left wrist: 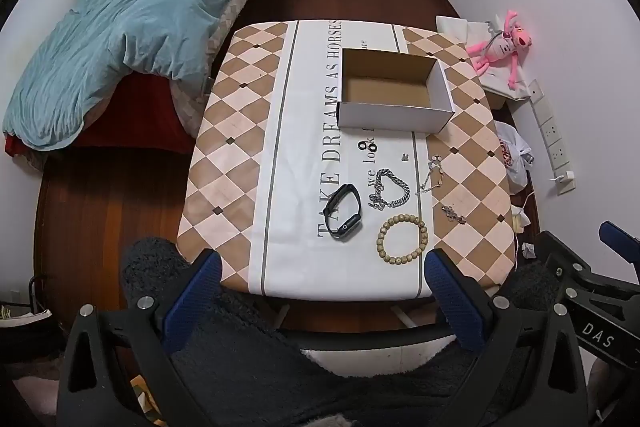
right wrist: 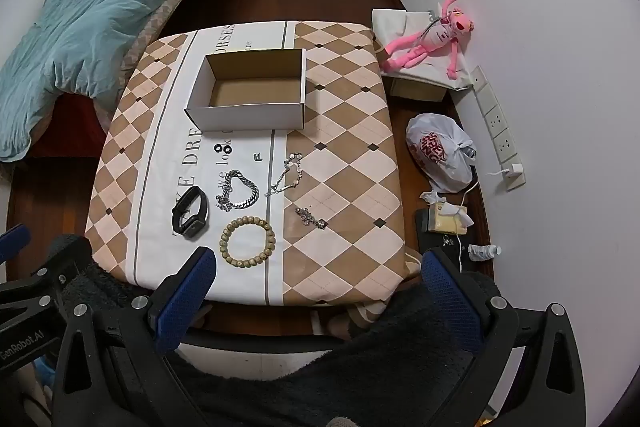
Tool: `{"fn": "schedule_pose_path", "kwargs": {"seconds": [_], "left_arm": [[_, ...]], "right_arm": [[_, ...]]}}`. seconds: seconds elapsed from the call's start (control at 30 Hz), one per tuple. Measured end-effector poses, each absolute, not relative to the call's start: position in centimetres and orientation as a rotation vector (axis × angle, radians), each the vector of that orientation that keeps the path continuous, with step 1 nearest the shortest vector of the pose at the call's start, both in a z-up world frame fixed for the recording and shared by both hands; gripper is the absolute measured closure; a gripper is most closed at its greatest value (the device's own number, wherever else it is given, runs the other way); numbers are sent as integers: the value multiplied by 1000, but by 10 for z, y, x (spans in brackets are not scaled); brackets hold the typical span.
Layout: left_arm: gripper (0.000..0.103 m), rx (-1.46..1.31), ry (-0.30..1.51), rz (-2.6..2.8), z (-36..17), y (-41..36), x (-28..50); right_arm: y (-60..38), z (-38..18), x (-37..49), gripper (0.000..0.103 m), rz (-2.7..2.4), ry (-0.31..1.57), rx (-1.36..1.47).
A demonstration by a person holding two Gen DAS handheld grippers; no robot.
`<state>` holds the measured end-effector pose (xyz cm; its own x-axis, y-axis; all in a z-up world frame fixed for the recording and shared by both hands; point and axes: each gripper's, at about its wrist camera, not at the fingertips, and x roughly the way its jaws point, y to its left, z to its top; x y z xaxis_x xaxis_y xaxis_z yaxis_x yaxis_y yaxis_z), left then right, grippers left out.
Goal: Organize jewelry
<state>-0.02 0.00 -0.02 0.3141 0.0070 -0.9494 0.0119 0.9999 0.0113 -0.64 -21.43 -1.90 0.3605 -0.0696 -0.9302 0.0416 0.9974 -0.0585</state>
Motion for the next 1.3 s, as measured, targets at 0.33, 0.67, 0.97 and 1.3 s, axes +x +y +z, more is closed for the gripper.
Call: {"fn": "schedule_pose_path", "kwargs": {"seconds": [0.33, 0.67, 0.97, 1.3], "left_arm": [[0, 19, 1245, 0, 0, 0, 0], [0, 18, 1242, -2, 6, 2, 2], [0, 18, 1242, -2, 10, -1, 4], [0, 16, 1226, -5, 22, -4, 4]], "right_arm": [[-215, -18, -6, 0, -65, 1202, -19], [-215, -15, -5, 0, -65, 1201, -18], [-216, -14, -6, 0, -65, 1199, -18], [-217, -8, -9, 0, -68, 1188, -17]]}}
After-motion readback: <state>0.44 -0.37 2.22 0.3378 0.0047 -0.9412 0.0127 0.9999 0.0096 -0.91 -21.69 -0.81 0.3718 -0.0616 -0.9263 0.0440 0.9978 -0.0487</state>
